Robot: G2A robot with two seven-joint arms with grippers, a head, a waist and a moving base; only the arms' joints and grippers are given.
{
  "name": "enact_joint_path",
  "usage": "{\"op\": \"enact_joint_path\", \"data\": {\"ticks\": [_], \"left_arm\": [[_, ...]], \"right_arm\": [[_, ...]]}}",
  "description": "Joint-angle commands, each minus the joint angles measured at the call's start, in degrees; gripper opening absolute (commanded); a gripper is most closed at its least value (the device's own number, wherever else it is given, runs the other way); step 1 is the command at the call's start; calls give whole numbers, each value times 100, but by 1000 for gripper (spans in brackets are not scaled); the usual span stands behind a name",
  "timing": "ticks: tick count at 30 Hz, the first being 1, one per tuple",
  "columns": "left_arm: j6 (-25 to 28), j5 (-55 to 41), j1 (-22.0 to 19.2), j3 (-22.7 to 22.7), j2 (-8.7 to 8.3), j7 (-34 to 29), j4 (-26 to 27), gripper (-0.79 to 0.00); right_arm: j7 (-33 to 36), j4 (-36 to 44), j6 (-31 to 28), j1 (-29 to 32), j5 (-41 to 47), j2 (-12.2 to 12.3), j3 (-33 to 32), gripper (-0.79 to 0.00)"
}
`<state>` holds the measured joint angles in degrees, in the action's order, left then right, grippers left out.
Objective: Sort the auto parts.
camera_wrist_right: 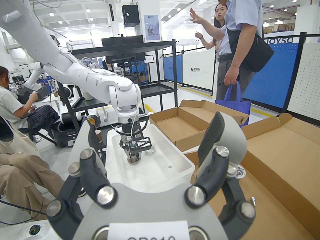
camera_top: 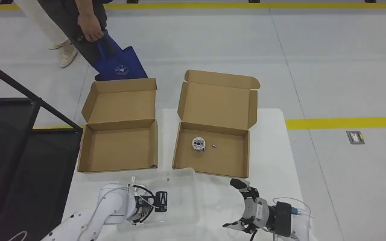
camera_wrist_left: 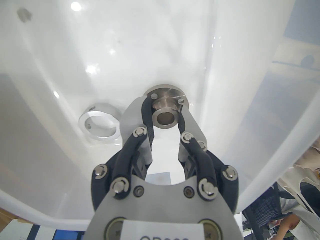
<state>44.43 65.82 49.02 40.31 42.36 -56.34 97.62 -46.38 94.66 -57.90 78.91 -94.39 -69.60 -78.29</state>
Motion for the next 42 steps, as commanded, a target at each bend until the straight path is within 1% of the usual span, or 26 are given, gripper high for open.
{"op": "enact_joint_path", "data": {"ticks": [1, 4, 6, 7, 9, 11, 12, 13, 16, 19, 22, 23, 26, 29, 31, 34, 37, 40, 41, 42], "left_arm": [[46, -76, 111, 207, -79, 97, 202, -785], [136, -228, 307, 543, -207, 272, 500, -785], [245, -377, 530, 912, -343, 456, 778, -785], [282, -423, 603, 1024, -382, 524, 865, -785], [433, -583, 869, 1456, -524, 793, 1114, -785], [530, -682, 1078, 1777, -618, 1026, 1258, -785], [591, -764, 1243, 2055, -688, 1265, 1335, -785], [644, -807, 1329, 2191, -721, 1393, 1364, -785], [840, -981, 1718, 2816, -852, 2010, 1391, -785], [1034, -1158, 2086, 3442, -950, 2668, 1257, -785], [1274, -1300, 2493, 4056, -1014, 3448, 1084, -785], [1313, -1310, 2574, 4173, -1022, 3598, 1043, -785], [1357, -1325, 2953, 4625, -1045, 4324, 953, -785], [1357, -1333, 3331, 4953, -1089, 5220, 886, -785], [1357, -1291, 3562, 5096, -1128, 5919, 874, -785], [1357, -1058, 3857, 5224, -1215, 6868, 708, -785], [1357, -656, 4040, 5309, -1301, 7552, 546, -785], [1357, -264, 4129, 5471, -1350, 7837, 324, -785], [1310, -139, 4147, 5552, -1349, 7823, 290, -785], [1148, -42, 4194, 5614, -1338, 7776, 307, -785]], "right_arm": [[0, 0, 0, 0, 0, 0, 0, 0], [0, 0, 0, 0, 0, 0, 0, 0], [0, 0, 0, 0, 0, 0, 0, 0], [0, 0, 0, 0, 0, 0, 0, 0], [0, 0, 0, 0, 0, 0, 0, 0], [0, 0, 0, 0, 0, 0, 0, 0], [0, 0, 0, 0, 0, 0, 0, 0], [0, 0, 0, 0, 0, 0, 0, 0], [0, 0, 0, 0, 0, 0, 0, 0], [0, 0, 0, 0, 0, 0, 0, 0], [0, 0, 0, 0, 0, 0, 0, 0], [0, 0, 0, 0, 0, 0, 0, 0], [0, 0, 0, 0, 0, 0, 0, 0], [0, 0, 0, 0, 0, 0, 0, 0], [0, 0, 0, 0, 0, 0, 0, 0], [0, 0, 0, 0, 0, 0, 0, 0], [0, 0, 0, 0, 0, 0, 0, 0], [0, 0, 0, 0, 0, 0, 0, 0], [0, 0, 0, 0, 0, 0, 0, 0], [0, 0, 0, 0, 0, 0, 0, 0]]}}
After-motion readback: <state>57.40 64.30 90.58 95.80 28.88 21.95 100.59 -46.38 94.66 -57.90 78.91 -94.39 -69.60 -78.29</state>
